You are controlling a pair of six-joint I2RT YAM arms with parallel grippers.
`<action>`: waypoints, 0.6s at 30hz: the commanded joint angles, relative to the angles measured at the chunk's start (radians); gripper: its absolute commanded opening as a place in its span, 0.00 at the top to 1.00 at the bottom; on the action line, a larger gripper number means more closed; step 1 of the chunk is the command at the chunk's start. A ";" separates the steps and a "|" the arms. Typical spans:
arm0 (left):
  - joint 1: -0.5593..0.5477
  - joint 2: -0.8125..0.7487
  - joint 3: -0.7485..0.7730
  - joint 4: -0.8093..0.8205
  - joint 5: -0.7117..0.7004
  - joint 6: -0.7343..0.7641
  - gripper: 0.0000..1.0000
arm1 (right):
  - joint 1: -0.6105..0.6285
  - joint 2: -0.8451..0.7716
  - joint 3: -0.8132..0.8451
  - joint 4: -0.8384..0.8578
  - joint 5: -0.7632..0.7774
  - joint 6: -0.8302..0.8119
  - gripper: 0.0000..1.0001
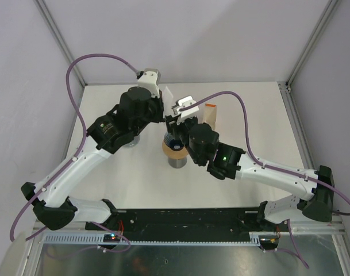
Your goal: Place the coffee filter in the dripper
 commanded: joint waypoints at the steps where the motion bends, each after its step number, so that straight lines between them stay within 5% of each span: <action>1: -0.007 -0.020 0.026 0.053 -0.005 -0.022 0.97 | 0.027 -0.002 0.035 -0.017 -0.046 -0.012 0.43; 18: -0.008 -0.038 0.015 0.055 0.003 -0.019 0.96 | 0.051 -0.013 0.012 0.012 -0.080 -0.012 0.35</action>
